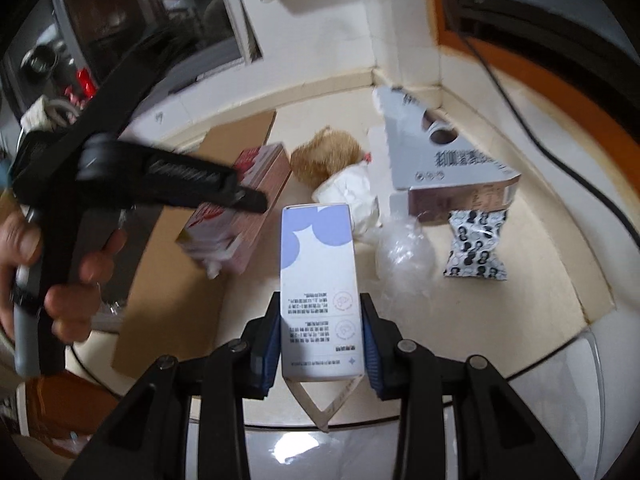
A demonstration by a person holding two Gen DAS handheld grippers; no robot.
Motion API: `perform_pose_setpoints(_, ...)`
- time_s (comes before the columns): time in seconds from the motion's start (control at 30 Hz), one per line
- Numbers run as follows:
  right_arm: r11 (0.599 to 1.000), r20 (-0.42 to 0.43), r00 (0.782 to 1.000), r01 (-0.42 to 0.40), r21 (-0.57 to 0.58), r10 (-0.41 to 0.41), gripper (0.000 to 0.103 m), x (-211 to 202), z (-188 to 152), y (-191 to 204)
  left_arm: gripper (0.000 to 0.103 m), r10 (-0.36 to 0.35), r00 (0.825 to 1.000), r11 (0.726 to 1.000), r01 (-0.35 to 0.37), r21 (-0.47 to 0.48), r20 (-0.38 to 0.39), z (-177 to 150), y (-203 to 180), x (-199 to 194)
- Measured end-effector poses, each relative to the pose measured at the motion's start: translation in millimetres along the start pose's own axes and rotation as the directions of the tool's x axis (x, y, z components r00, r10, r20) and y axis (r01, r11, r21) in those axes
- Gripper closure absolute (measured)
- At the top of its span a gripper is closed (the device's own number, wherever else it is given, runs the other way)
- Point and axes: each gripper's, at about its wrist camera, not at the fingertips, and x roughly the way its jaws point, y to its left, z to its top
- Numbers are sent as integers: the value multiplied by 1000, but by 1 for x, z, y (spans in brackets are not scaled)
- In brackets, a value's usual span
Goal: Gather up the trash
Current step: 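Grasp the strawberry milk carton with the left tool while the right grasps the blue-white box, then carry the carton with the left tool while the right carries the box down to the bin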
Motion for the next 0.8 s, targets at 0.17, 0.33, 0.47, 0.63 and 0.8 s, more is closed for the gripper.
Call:
perform_pose_setpoints(0.17, 995, 33, 999, 15, 100, -18, 68, -24, 2, 9, 48, -58, 998, 996, 58, 73, -1, -30, 4, -51)
perform_pose_setpoints(0.33, 981, 48, 998, 42, 190, -52, 68, -54, -8, 28, 48, -112, 994, 982, 113, 153, -16, -60, 9, -96)
perform_pose_setpoints(0.47, 967, 81, 994, 54, 250, -76, 68, -84, -23, 57, 48, -179, 983, 960, 182, 212, -33, -88, 21, -135)
perform_pose_setpoints(0.63, 947, 114, 988, 66, 314, -106, 68, -118, -49, 104, 48, -245, 968, 925, 250, 288, -53, -126, 39, -180)
perform_pose_setpoints(0.8, 918, 128, 982, 79, 389, -138, 68, -141, -87, 156, 48, -287, 953, 881, 303, 363, -97, -171, 58, -210)
